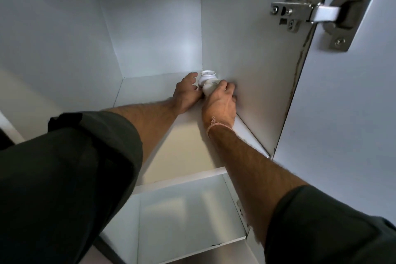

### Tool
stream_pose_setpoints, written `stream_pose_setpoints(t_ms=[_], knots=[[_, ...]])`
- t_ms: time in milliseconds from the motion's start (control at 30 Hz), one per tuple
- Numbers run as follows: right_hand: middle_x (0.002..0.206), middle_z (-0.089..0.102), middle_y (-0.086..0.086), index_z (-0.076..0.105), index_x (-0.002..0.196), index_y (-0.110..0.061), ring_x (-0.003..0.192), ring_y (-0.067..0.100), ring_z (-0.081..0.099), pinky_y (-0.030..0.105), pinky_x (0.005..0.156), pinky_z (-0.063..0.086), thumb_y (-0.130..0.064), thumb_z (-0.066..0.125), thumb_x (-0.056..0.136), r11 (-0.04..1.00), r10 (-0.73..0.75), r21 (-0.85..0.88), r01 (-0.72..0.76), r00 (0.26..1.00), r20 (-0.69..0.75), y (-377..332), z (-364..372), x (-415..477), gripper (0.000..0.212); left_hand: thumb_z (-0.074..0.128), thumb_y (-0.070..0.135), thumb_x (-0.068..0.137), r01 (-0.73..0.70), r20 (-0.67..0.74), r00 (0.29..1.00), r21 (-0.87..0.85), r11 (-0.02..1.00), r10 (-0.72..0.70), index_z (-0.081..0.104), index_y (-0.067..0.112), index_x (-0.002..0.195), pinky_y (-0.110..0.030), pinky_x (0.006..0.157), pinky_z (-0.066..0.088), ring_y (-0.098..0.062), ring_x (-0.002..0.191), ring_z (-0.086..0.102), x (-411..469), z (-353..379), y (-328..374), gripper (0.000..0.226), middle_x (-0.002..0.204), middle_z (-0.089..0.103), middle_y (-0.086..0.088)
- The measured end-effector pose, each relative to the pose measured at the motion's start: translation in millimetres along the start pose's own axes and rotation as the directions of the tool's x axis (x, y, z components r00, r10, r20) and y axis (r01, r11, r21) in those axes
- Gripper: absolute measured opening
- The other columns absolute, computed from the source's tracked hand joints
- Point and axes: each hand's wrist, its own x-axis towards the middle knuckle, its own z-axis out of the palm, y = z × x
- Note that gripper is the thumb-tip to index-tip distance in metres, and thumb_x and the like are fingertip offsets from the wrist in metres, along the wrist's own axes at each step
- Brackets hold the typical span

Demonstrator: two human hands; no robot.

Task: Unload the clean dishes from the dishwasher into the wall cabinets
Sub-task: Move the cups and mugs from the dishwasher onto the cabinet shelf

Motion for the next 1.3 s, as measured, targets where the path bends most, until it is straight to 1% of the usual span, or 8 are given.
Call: stream_pose_setpoints(t_ms=[167,267,433,533,733,1000,1167,1300], knots=[[0.132,0.037,0.012,0.037,0.128,-0.008,0.112,0.035,0.050,0.041,0.088,0.046,-0.009,0.058,0.089,0.992,0.023,0.123,-0.028,0.999,0.043,-0.2,-4.1,-3.8,0.044,0.073,0.010,0.078,0.028,-0.023,0.999,0.053,0.998,-0.027,0.041,0.019,0.144,-0.032,0.104,0.045,-0.020,0.125,0.052,-30.4,-2.4,3.7,0.074,0.144,0.049,-0.004],[0.131,0.037,0.012,0.038,0.125,-0.006,0.112,0.037,0.048,0.043,0.093,0.044,-0.009,0.060,0.079,0.972,0.030,0.229,-0.042,0.998,0.053,0.8,-12.2,-13.7,0.050,0.074,0.016,0.078,0.056,-0.037,0.998,0.113,0.992,-0.052,0.043,0.019,0.141,-0.027,0.103,0.042,-0.022,0.125,0.052,-56.1,-6.3,11.9,0.070,0.140,0.054,-0.006],[0.136,0.039,0.017,0.042,0.130,-0.004,0.117,0.039,0.048,0.038,0.098,0.042,-0.016,0.064,0.080,0.947,0.070,0.293,-0.134,0.974,0.217,6.9,-44.3,-32.9,0.056,0.074,0.027,0.082,0.141,-0.047,0.990,0.122,0.982,-0.137,0.048,0.018,0.138,-0.011,0.087,0.034,-0.019,0.124,0.053,-108.1,-15.3,36.8,0.063,0.138,0.056,-0.002],[0.137,0.039,0.014,0.043,0.132,-0.009,0.115,0.039,0.053,0.043,0.099,0.046,-0.023,0.064,0.086,0.944,0.092,0.274,-0.185,0.944,0.318,7.4,-75.8,-50.3,0.052,0.072,0.034,0.085,0.216,-0.016,0.976,0.077,0.973,-0.215,0.049,0.018,0.137,-0.013,0.090,0.036,-0.019,0.123,0.054,-145.4,-21.3,60.2,0.059,0.137,0.057,-0.002],[0.141,0.041,0.008,0.043,0.135,-0.017,0.120,0.030,0.053,0.041,0.102,0.046,-0.028,0.058,0.093,0.953,0.134,0.184,-0.240,0.880,0.455,-19.6,-163.1,-75.2,0.047,0.067,0.032,0.090,0.362,0.097,0.926,0.038,0.931,-0.364,0.044,0.018,0.140,-0.017,0.096,0.035,-0.019,0.132,0.048,-209.0,-54.5,130.9,0.056,0.144,0.050,-0.004],[0.144,0.040,0.003,0.044,0.133,-0.021,0.120,0.025,0.055,0.034,0.097,0.052,-0.028,0.056,0.096,0.943,0.164,0.174,-0.285,0.847,0.505,-84.2,-313.5,-108.1,0.039,0.068,0.025,0.092,0.412,0.175,0.895,0.031,0.911,-0.410,0.047,0.023,0.136,-0.024,0.099,0.045,-0.017,0.127,0.053,-281.3,-117.4,256.2,0.049,0.140,0.052,0.003],[0.147,0.041,0.001,0.044,0.134,-0.024,0.122,0.022,0.055,0.037,0.100,0.051,-0.034,0.056,0.096,0.951,0.204,0.113,-0.287,0.859,0.469,-119.4,-404.2,-107.9,0.041,0.070,0.034,0.089,0.458,0.214,0.869,-0.006,0.889,-0.447,0.048,0.028,0.133,-0.020,0.093,0.045,-0.015,0.124,0.055,-299.8,-147.8,338.9,0.050,0.140,0.053,0.005],[0.142,0.044,-0.001,0.045,0.132,-0.023,0.117,0.017,0.057,0.035,0.100,0.050,-0.033,0.056,0.097,0.953,0.203,0.127,-0.277,0.888,0.413,-130.9,-474.5,-97.6,0.039,0.070,0.035,0.089,0.414,0.227,0.888,-0.016,0.910,-0.400,0.050,0.031,0.130,-0.023,0.091,0.050,-0.017,0.117,0.060,-299.6,-160.9,408.0,0.046,0.135,0.057,0.005]])
